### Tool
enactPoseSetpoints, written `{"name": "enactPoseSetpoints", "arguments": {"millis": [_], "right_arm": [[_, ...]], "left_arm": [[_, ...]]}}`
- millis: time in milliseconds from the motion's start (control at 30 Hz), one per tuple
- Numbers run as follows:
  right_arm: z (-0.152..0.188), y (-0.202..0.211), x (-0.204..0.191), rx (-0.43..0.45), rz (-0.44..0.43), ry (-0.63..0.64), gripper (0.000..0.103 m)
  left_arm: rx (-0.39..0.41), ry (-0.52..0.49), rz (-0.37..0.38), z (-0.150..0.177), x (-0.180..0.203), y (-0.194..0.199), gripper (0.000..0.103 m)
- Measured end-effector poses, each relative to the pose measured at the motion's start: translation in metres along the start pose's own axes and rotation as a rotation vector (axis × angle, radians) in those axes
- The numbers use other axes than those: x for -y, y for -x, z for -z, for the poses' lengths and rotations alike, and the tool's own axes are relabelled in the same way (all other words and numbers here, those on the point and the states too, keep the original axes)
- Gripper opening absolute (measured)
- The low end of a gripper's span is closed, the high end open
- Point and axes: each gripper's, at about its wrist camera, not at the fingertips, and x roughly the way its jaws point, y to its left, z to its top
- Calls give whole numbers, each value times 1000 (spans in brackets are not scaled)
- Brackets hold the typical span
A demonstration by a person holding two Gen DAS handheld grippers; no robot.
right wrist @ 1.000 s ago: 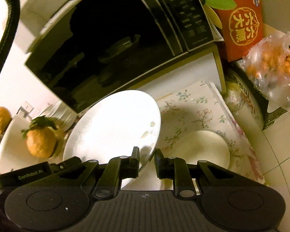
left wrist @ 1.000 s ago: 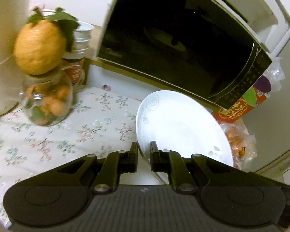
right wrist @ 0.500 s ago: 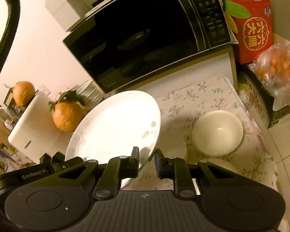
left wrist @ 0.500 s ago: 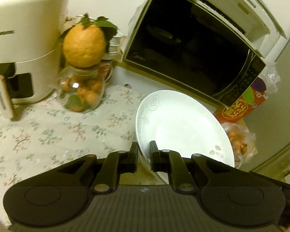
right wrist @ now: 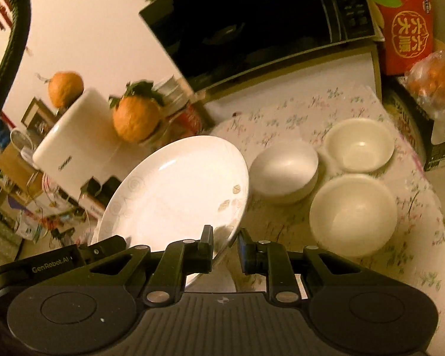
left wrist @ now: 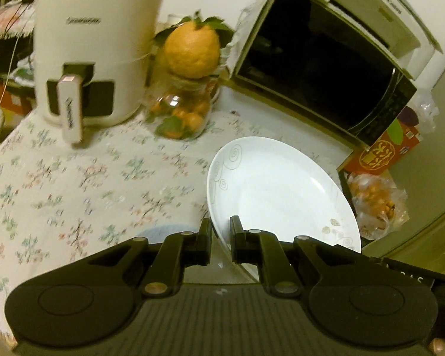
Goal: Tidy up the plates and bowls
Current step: 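Lift the white plate and carry it toward the other white plate, then lower the held white plate onto the other white plate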
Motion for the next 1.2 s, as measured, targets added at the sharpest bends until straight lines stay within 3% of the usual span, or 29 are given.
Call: {"name": "enactPoseSetpoints", "arguments": {"millis": [567, 1200], "right_arm": [[28, -17, -20, -75, -14, 70, 18], [58, -37, -33, -188, 14, 127, 19]], "left_arm": [[-10, 4, -39, 21, -29, 6, 11], [-104, 27, -83, 38, -54, 4, 11]]}}
